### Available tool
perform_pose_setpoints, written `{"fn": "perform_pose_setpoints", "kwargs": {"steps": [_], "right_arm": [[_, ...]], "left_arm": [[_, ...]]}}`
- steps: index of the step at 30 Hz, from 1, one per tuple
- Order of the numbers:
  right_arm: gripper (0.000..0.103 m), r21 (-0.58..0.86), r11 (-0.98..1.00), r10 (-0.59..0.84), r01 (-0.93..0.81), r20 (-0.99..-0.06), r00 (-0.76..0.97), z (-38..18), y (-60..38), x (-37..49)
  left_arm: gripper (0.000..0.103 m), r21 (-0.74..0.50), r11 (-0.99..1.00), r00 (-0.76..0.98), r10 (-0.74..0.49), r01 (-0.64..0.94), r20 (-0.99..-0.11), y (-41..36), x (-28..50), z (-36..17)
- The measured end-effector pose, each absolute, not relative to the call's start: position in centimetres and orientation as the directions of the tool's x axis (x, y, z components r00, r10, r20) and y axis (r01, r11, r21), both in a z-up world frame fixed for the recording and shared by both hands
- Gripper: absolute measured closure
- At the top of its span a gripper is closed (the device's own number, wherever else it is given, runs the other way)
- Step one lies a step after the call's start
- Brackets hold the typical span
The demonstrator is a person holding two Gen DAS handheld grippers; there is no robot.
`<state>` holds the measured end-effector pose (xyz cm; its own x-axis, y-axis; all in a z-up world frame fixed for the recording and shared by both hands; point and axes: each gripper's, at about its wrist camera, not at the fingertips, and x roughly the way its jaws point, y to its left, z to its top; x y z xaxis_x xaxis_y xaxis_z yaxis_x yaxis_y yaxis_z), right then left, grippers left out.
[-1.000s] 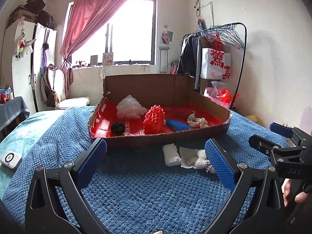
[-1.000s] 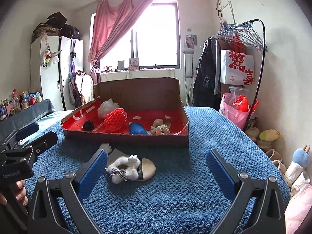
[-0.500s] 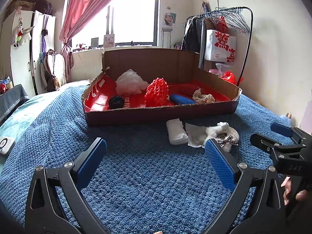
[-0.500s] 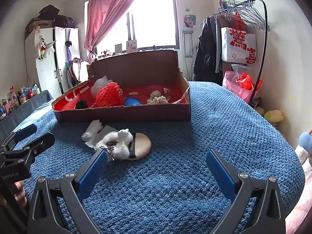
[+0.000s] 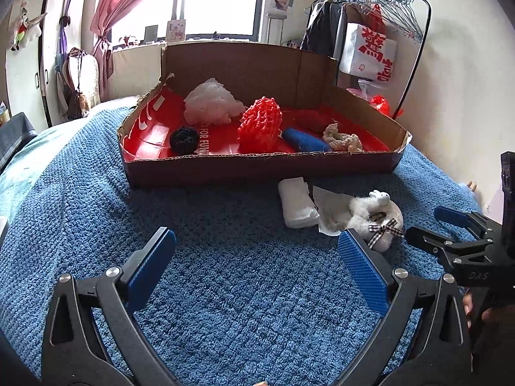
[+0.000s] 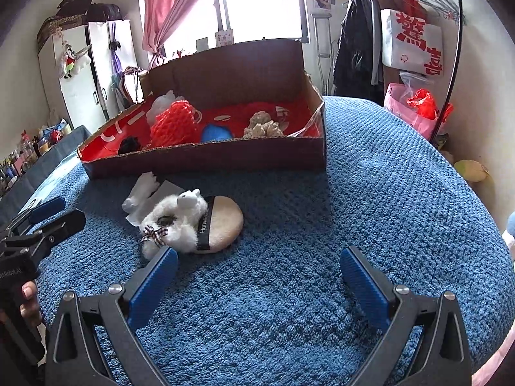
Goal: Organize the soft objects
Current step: 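Grasp the white cloth with the left tool while the right tool grasps the beige powder puff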
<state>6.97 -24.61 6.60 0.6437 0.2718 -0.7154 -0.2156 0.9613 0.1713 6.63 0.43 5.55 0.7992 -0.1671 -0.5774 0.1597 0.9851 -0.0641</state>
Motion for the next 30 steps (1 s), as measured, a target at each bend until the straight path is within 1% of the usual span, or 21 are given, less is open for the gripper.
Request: {"fn": "perform_pose_setpoints", "kwargs": {"steps": [2,6,12,16,20,22,25,27,30], "right_arm": [[0.000,0.170,0.957,0.281,-0.236,-0.745,0.605,6.3,-24.4,8.0],[0.000,0.187,0.946,0.308,-0.263,-0.770,0.558,6.2,-24.3,9.4],[0.000,0.167,0.927,0.324,-0.335,-0.807,0.494,6.3,-23.3,11.1],[0.000,0.182,0.910,0.353,-0.374,-0.814,0.462,6.2,-22.9,11.6],[0.000,0.106,0.911,0.301,-0.399,-0.832,0.467,5.8,-21.9,11.7],[0.000,0.107,0.914,0.299,-0.392,-0.830,0.470,5.9,-22.2,11.9],[0.000,0.107,0.928,0.281,-0.356,-0.829,0.483,6.0,-23.2,12.2],[0.000,0.106,0.932,0.276,-0.347,-0.827,0.490,6.2,-23.8,12.2],[0.000,0.096,0.925,0.282,-0.367,-0.821,0.496,6.5,-23.9,12.0]], "left_arm": [[0.000,-0.083,0.984,0.782,-0.178,0.160,-0.597,0.5,7.4,5.7],[0.000,-0.092,0.982,0.759,-0.188,0.167,-0.623,0.3,9.1,6.0],[0.000,-0.061,0.973,0.715,-0.204,0.221,-0.668,-1.2,11.8,6.1],[0.000,-0.036,0.970,0.690,-0.198,0.241,-0.696,-2.1,13.4,5.8],[0.000,-0.036,0.968,0.651,-0.193,0.247,-0.734,-2.5,14.9,5.0],[0.000,-0.027,0.970,0.633,-0.180,0.244,-0.753,-2.6,15.5,4.6],[0.000,0.012,0.976,0.615,-0.126,0.215,-0.778,-2.2,15.9,4.0],[0.000,0.023,0.979,0.617,-0.110,0.203,-0.779,-1.6,15.9,4.0],[0.000,0.077,0.982,0.635,-0.053,0.175,-0.771,-0.6,15.6,4.2]]}}
